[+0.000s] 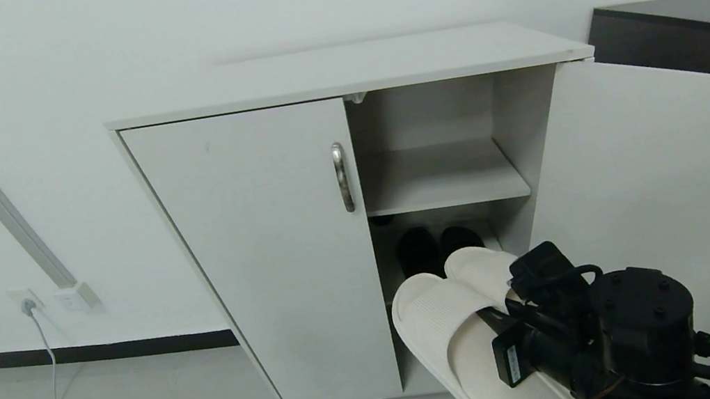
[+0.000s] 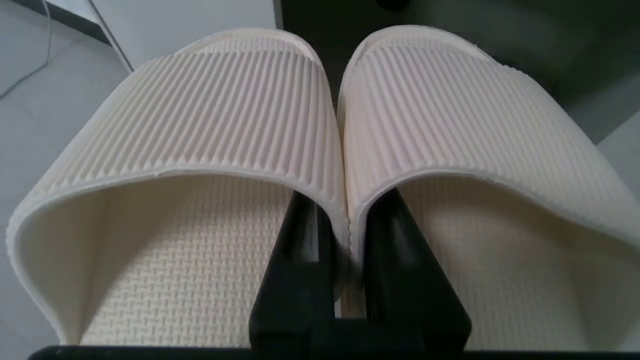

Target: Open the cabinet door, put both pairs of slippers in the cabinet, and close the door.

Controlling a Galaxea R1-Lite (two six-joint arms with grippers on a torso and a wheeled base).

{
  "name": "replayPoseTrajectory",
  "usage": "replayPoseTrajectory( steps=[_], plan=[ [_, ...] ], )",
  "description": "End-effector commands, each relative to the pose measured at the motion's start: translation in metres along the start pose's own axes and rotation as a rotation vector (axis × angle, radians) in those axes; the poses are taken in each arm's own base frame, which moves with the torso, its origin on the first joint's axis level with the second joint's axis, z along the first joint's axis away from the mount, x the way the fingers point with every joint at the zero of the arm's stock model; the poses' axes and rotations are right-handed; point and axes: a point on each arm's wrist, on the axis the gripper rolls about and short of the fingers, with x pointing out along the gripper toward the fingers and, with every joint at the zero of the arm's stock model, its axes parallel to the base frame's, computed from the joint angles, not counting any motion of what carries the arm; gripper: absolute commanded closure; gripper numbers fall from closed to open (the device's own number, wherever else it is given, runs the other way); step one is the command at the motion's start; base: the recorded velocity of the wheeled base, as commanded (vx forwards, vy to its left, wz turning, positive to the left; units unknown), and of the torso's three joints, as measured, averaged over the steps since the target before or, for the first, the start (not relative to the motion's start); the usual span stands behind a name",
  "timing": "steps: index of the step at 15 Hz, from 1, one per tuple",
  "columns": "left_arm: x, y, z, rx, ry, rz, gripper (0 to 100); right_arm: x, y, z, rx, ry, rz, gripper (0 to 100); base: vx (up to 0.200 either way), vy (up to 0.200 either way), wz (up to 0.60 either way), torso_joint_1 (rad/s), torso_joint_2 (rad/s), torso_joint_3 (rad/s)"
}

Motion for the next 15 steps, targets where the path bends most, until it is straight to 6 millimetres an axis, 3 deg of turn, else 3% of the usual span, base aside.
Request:
replayPoseTrajectory(
  steps=[1, 5, 13, 15],
  plan=[
    [0.000, 0.000, 0.000, -0.001, 0.000, -0.001, 100, 0.001, 0.000, -0.002, -0.003, 0.008, 0.000, 100, 0.000, 0.000, 0.00, -0.041, 0.45, 0.393],
    [0.000, 0.000, 0.000, 0.000, 0.000, 0.001, 100, 0.000, 0.000, 0.002, 0.014, -0.036, 0.007, 100, 0.000, 0.000, 0.00, -0.019, 0.34, 0.325],
    [0.000, 0.000, 0.000, 0.000, 0.000, 0.001, 100, 0.005, 0.002, 0.006, -0.013, -0.030, -0.005, 100, 0.000, 0.000, 0.00, -0.001, 0.02, 0.019],
    [0.000, 0.000, 0.000, 0.000, 0.000, 0.001, 100, 0.011, 0.009, 0.027, 0.022, -0.011, -0.074, 100, 0.000, 0.000, 0.00, 0.000, 0.00, 0.000]
  ],
)
